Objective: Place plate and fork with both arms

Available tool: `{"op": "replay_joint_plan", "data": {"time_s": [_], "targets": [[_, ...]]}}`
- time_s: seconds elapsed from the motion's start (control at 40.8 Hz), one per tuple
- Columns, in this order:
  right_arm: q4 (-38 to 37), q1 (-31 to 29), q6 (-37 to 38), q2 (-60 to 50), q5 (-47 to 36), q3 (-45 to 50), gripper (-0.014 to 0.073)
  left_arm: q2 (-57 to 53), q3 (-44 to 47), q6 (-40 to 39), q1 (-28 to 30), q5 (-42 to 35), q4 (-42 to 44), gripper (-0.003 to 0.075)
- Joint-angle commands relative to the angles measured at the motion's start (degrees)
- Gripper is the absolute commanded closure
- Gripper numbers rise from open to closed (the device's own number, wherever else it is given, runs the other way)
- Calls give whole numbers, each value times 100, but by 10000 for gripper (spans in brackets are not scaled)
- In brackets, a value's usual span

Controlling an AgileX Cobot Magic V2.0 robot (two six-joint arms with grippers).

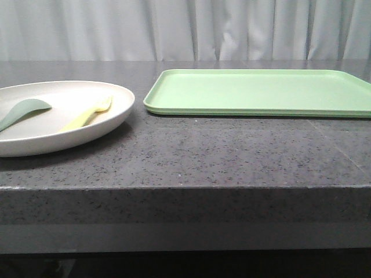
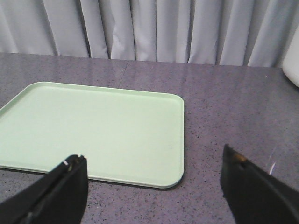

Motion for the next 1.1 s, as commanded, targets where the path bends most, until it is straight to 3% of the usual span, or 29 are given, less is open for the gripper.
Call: {"op": "replay_joint_plan", "data": {"time_s": [0.0,0.343,1.078], "targets": [[-1,-43,-35,77,-468,-198,-8,434,-440,0,3,223,-58,205],[-1,-43,-35,77,-468,-198,-8,1568,-529,0,3,318,-58,205],[-1,-43,-35,77,-468,-198,-8,1891,-507,0,3,307,-58,205]]}}
